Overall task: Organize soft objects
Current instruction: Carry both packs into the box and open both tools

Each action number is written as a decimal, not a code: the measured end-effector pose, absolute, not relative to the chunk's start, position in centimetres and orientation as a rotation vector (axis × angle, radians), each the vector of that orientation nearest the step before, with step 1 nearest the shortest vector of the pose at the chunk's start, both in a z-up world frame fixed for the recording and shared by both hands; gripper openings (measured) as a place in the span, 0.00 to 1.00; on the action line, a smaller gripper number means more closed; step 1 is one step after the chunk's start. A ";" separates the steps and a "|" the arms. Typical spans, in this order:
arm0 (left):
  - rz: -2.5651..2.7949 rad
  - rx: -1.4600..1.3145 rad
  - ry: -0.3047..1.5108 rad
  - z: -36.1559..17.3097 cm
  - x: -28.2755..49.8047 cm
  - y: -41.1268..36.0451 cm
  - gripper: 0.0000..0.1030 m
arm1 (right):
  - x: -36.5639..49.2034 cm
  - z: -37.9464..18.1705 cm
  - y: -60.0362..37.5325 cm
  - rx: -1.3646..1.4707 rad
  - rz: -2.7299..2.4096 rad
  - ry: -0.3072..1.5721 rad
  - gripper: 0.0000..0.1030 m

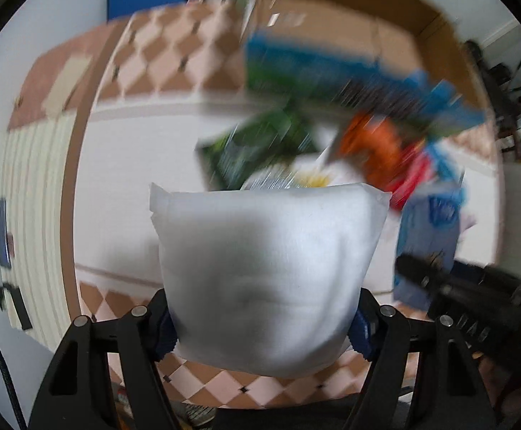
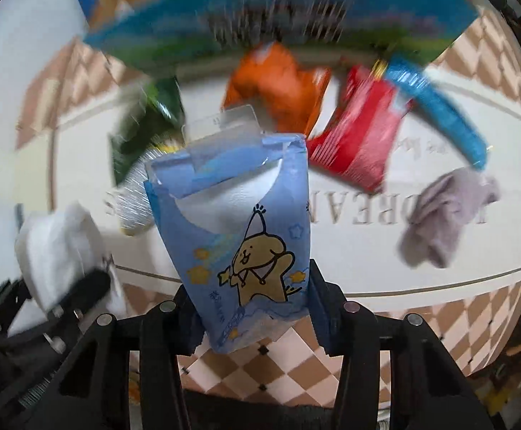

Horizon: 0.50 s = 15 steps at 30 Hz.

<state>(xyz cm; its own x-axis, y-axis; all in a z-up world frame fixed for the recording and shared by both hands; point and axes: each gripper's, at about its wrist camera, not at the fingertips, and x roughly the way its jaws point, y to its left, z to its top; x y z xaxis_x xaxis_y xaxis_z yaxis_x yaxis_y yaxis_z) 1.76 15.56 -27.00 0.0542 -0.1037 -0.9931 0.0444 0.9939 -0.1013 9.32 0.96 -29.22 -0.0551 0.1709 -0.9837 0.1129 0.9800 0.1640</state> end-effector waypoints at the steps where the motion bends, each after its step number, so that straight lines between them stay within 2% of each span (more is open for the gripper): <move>1: -0.137 -0.060 1.490 -25.3 2.2 15.3 0.70 | 9.8 -28.1 0.2 0.226 0.051 1.618 0.49; 4: -0.203 -0.075 1.452 -21.4 10.8 12.7 0.71 | 11.9 -22.9 -3.2 0.265 0.063 1.551 0.49; 9: -0.236 -0.031 1.423 -21.4 24.7 6.3 0.71 | 21.1 -18.8 -9.7 0.279 0.070 1.482 0.49; 12: -0.241 -0.043 1.492 -24.8 30.6 5.6 0.71 | 27.0 -19.0 -12.0 0.287 0.021 1.468 0.49; 14: -0.246 -0.059 1.543 -24.5 34.6 4.0 0.71 | 30.2 -21.5 -13.0 0.322 0.018 1.498 0.49; 15: -0.257 -0.046 1.576 -26.2 36.0 3.6 0.71 | 32.0 -22.7 -13.5 0.328 0.005 1.511 0.49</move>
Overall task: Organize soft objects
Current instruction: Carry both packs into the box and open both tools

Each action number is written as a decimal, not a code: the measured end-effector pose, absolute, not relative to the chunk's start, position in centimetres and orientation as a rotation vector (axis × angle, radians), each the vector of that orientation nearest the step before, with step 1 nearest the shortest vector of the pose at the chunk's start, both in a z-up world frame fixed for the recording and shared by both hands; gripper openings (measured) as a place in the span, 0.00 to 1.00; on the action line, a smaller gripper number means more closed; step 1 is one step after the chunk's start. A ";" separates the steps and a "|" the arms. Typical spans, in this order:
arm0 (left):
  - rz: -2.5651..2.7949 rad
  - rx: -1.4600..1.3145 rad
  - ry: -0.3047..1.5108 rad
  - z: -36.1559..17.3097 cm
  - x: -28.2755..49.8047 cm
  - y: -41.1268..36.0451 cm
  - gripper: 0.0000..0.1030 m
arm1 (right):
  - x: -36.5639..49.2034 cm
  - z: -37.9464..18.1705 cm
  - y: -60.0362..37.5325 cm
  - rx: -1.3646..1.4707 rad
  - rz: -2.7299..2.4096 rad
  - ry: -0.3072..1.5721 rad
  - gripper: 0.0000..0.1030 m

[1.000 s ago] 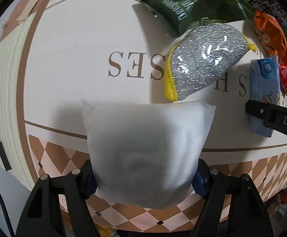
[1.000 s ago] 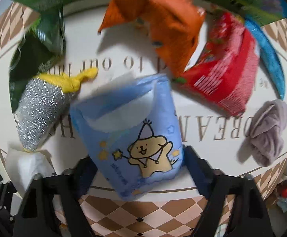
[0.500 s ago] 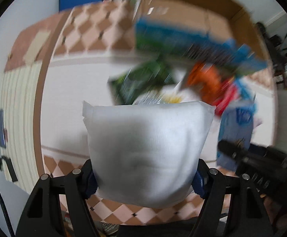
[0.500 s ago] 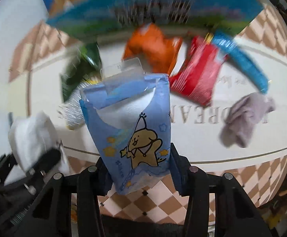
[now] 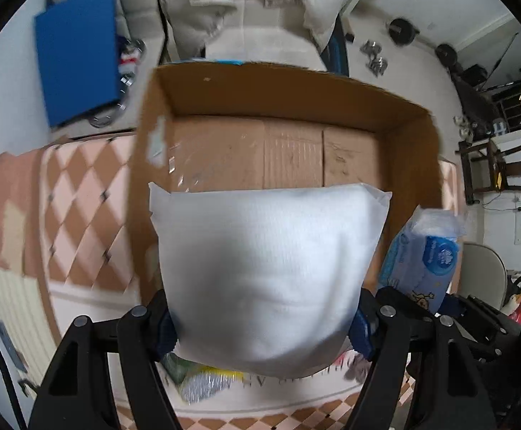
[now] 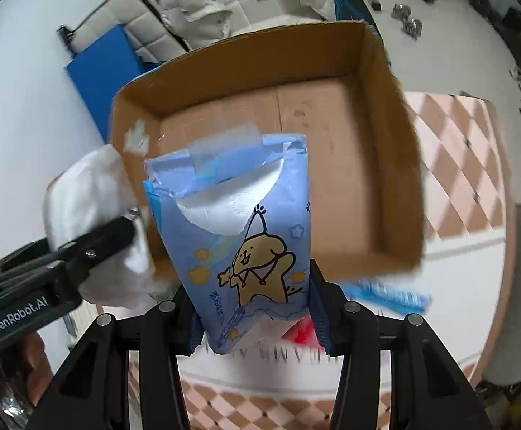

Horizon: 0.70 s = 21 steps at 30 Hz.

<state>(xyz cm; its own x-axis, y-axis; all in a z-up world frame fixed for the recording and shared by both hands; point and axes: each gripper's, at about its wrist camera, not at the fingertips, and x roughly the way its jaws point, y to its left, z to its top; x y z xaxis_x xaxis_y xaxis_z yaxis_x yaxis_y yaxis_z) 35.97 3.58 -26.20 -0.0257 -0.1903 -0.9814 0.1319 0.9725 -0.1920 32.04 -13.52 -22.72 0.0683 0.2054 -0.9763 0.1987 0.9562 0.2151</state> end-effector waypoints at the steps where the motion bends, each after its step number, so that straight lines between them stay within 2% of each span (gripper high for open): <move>1: -0.264 -0.048 1.602 -26.5 37.4 2.5 0.71 | 33.2 -23.5 -14.0 0.329 -0.005 1.515 0.49; 6: -0.304 -0.058 1.696 -30.0 42.7 -0.1 0.71 | 38.2 -28.8 -14.9 0.343 -0.037 1.569 0.49; 10: -0.300 -0.046 1.725 -31.9 44.5 -0.8 0.71 | 40.4 -30.7 -15.0 0.313 -0.052 1.608 0.50; 19: -0.298 0.014 1.748 -33.2 45.1 -2.3 0.72 | 42.7 -31.5 -12.7 0.191 -0.070 1.635 0.51; 21: -0.283 -0.016 1.767 -33.3 45.2 -2.0 0.72 | 43.0 -31.4 -12.6 0.193 -0.076 1.635 0.56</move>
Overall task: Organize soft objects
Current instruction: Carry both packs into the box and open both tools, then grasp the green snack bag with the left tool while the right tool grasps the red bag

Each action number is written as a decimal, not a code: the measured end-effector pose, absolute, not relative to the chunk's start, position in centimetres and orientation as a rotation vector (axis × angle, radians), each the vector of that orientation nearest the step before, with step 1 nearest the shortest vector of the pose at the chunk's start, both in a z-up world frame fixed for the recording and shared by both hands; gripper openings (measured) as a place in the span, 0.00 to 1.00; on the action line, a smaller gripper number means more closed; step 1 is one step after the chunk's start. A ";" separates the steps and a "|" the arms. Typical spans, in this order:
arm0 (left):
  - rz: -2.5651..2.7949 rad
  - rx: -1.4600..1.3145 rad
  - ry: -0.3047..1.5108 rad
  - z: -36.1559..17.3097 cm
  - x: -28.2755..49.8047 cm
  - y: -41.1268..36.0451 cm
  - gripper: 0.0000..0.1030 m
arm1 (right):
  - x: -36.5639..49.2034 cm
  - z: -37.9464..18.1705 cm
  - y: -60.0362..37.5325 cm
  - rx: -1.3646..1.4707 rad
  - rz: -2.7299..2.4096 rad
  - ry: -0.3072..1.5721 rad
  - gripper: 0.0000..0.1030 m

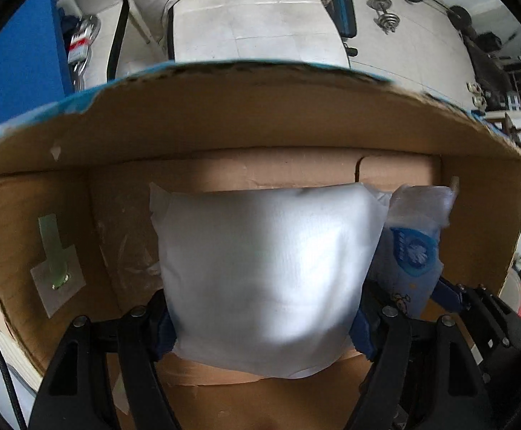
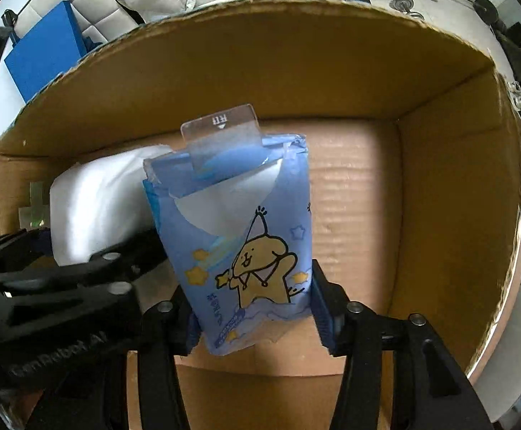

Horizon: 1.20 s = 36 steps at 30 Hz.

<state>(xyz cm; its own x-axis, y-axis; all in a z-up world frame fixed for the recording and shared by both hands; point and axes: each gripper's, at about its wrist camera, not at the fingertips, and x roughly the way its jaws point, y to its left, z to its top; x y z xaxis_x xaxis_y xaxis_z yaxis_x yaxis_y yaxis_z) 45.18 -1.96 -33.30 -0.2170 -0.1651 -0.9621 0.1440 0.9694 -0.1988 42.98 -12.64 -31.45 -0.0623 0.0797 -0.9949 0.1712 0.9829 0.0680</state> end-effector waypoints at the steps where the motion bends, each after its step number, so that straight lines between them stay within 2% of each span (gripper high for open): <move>1: -0.277 -0.025 1.773 -33.3 45.3 -1.8 0.73 | 42.9 -31.4 -12.6 0.193 -0.077 1.636 0.58; 2: -0.273 -0.026 1.771 -33.1 45.2 -1.6 0.75 | 43.0 -31.3 -12.5 0.176 -0.080 1.635 0.63; 4: -0.250 -0.007 1.751 -32.4 45.4 -1.5 0.91 | 42.9 -31.1 -12.3 0.145 -0.082 1.632 0.73; 5: -0.238 -0.002 1.737 -32.0 45.5 -1.3 0.94 | 42.7 -30.8 -12.1 0.133 -0.077 1.630 0.81; 8: -0.220 -0.002 1.705 -30.2 45.2 -0.3 0.96 | 42.2 -30.0 -12.2 0.122 -0.071 1.620 0.86; 10: -0.199 0.012 1.664 -28.3 44.7 0.4 0.97 | 41.5 -29.2 -12.4 0.144 -0.062 1.605 0.93; 11: -0.189 0.020 1.642 -27.4 44.5 0.7 0.97 | 41.6 -28.8 -12.5 0.156 -0.059 1.595 1.00; 20: -0.152 0.014 1.423 -17.5 39.2 3.0 0.98 | 36.2 -20.5 -13.7 0.221 -0.070 1.374 1.00; 27: -0.122 0.138 1.199 -11.5 31.0 3.6 0.98 | 31.1 -16.3 -13.4 0.146 -0.065 1.309 1.00; 32: -0.130 0.269 1.175 -13.3 25.0 5.2 0.98 | 26.0 -17.1 -13.3 0.130 -0.023 1.324 1.00; 36: -0.123 0.429 1.272 -19.8 21.8 6.8 0.96 | 21.0 -20.6 -13.0 0.131 -0.015 1.379 1.00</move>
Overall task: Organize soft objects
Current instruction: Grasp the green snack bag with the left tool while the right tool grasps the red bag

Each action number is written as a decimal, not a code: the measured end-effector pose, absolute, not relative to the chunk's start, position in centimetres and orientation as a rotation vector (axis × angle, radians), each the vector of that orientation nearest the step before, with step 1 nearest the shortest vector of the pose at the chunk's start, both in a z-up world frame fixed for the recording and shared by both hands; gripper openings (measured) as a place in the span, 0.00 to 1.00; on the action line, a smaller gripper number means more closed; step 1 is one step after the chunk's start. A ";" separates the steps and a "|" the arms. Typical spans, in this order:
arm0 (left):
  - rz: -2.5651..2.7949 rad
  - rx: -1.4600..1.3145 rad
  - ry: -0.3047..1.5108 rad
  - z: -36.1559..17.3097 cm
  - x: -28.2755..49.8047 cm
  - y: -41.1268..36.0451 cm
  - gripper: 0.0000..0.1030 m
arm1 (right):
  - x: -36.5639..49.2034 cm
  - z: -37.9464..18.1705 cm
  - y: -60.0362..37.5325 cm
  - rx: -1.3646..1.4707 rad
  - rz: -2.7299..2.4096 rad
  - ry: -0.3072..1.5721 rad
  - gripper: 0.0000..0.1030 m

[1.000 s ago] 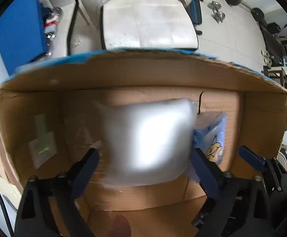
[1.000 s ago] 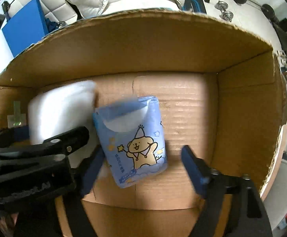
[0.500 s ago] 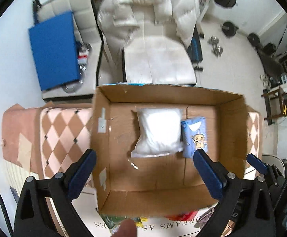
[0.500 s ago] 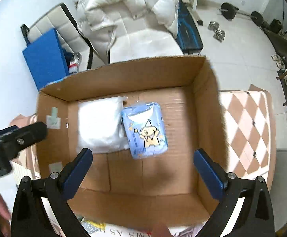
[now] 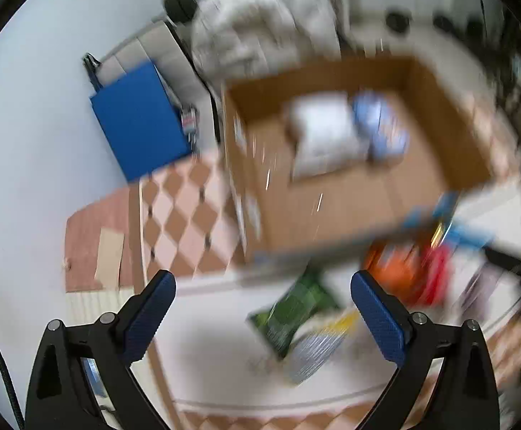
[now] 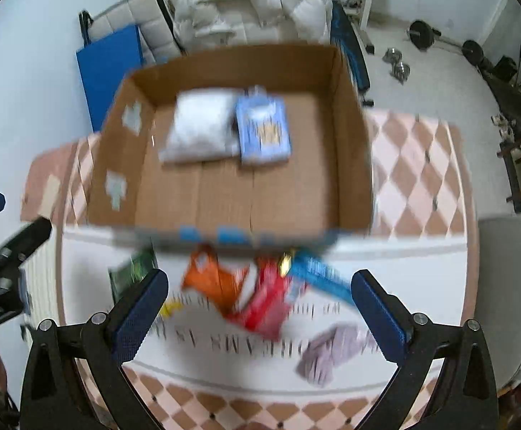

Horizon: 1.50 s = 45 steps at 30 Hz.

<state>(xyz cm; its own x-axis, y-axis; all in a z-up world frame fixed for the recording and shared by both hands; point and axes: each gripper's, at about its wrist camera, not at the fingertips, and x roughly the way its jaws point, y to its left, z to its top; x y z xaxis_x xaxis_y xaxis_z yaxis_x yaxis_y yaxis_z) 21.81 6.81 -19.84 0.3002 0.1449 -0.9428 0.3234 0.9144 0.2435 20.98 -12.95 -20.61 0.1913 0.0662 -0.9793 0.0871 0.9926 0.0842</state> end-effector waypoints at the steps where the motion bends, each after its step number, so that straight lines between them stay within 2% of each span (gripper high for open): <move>1: -0.122 0.473 1.316 -22.2 21.4 7.3 0.93 | 20.4 -21.5 -13.0 0.142 -0.019 1.393 1.00; 8: -0.164 0.617 1.451 -32.1 21.2 8.4 0.93 | 17.8 -30.8 -13.7 0.283 -0.093 1.553 1.00; 15: -0.288 0.766 1.525 -36.3 21.6 6.1 0.93 | 17.4 -35.7 -14.3 0.332 -0.155 1.619 0.96; 17: -0.310 0.734 1.562 -36.9 21.9 5.8 0.79 | 17.4 -36.7 -14.4 0.349 -0.164 1.639 0.93; 19: -0.326 0.662 1.632 -37.5 22.0 5.9 0.53 | 17.5 -37.5 -14.3 0.360 -0.174 1.664 0.87; 22: -0.278 0.579 1.664 -37.8 21.6 6.6 0.46 | 17.3 -38.7 -14.3 0.371 -0.181 1.684 0.79; 25: -0.212 0.393 1.736 -37.7 20.7 8.2 0.39 | 16.9 -39.2 -14.1 0.375 -0.170 1.694 0.60; 28: -0.121 0.167 1.852 -37.9 18.9 10.3 0.38 | 15.8 -39.2 -13.5 0.303 -0.156 1.705 0.55; 31: -0.059 0.050 1.877 -38.0 16.6 11.6 0.38 | 13.7 -39.4 -12.6 0.223 -0.120 1.736 0.54; 38: -0.016 0.025 1.852 -38.2 14.2 12.3 0.42 | 6.9 -40.4 -11.0 0.086 -0.039 1.831 0.53; 42: -0.015 0.043 1.852 -39.8 14.7 12.9 0.49 | 5.7 -40.4 -10.5 0.062 -0.057 1.801 0.54; 45: -0.013 0.016 1.849 -40.1 14.9 13.4 0.50 | 5.9 -40.5 -9.9 0.055 -0.080 1.785 0.56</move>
